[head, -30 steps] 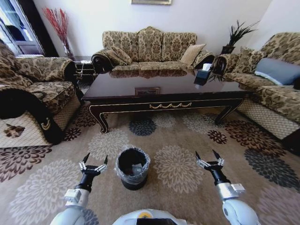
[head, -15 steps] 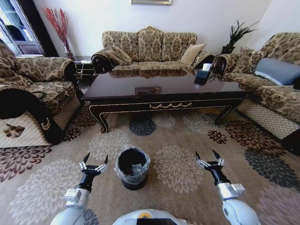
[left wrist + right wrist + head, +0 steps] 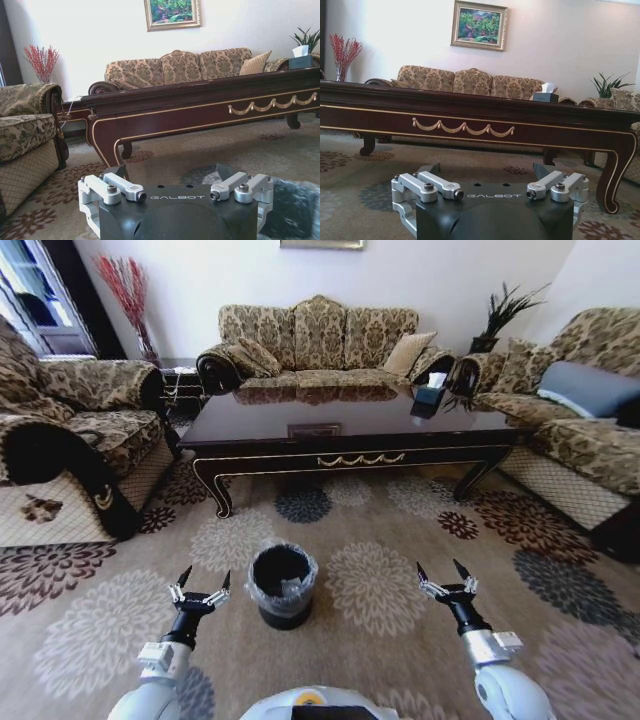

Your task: Move to the front of the table and pick up the trash from the floor, then place it into the trash bin.

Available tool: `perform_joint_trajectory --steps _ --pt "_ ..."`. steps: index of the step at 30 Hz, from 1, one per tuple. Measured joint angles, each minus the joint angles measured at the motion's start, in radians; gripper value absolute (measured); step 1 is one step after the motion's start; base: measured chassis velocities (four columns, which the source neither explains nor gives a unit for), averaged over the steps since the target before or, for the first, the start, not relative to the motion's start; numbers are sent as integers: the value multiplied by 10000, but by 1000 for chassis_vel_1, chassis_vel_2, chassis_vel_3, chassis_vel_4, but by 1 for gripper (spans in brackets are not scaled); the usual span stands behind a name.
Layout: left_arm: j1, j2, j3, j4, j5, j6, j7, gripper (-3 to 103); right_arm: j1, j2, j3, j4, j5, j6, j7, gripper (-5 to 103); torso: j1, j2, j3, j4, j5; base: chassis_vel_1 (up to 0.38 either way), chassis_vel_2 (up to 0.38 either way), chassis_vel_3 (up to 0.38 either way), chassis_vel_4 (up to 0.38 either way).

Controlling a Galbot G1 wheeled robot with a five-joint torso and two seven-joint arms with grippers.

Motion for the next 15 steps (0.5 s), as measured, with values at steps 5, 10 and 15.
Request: perform_joint_trajectory --steps 5,10,15 --pt "0 1 0 3 0 4 -4 100 1 -1 0 3 0 -3 1 100 0 0 0 0 -2 199 -206 -196 203" --pt "0 1 0 3 -1 8 -7 100 2 -1 0 3 0 -6 3 100 0 0 1 0 -1 215 -198 -204 199" --pt "-1 1 0 4 -1 11 -10 100 3 -1 0 4 1 -6 6 100 0 0 0 0 1 241 -230 -244 230"
